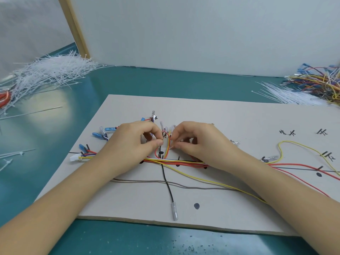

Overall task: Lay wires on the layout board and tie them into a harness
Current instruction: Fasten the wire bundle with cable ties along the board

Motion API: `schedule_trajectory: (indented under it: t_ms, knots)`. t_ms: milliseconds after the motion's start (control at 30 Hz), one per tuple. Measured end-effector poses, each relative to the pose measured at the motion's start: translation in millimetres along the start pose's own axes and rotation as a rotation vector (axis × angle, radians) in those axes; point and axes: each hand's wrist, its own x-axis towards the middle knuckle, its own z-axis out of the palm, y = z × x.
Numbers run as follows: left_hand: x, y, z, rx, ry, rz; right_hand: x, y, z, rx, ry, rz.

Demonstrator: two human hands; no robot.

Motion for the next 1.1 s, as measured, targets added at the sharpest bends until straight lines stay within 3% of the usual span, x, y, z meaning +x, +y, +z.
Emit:
schedule_trajectory:
  t_ms: [333,600,1100]
  knots:
    - [-0.4,7.0,5.3,-0.177,-0.019,0.046,4.6,3.4,4.7,0.225,0.053,0.033]
    - [0.6,6.7,7.9,-0.194,0.0,0.045,3.5,3.0,5.9,0.031,0.051,-0.036]
    - [-0.7,6.8,7.3,-0.145,-0.014,0.061,3.5,0.3,5.1,0.015,0.058,-0.053]
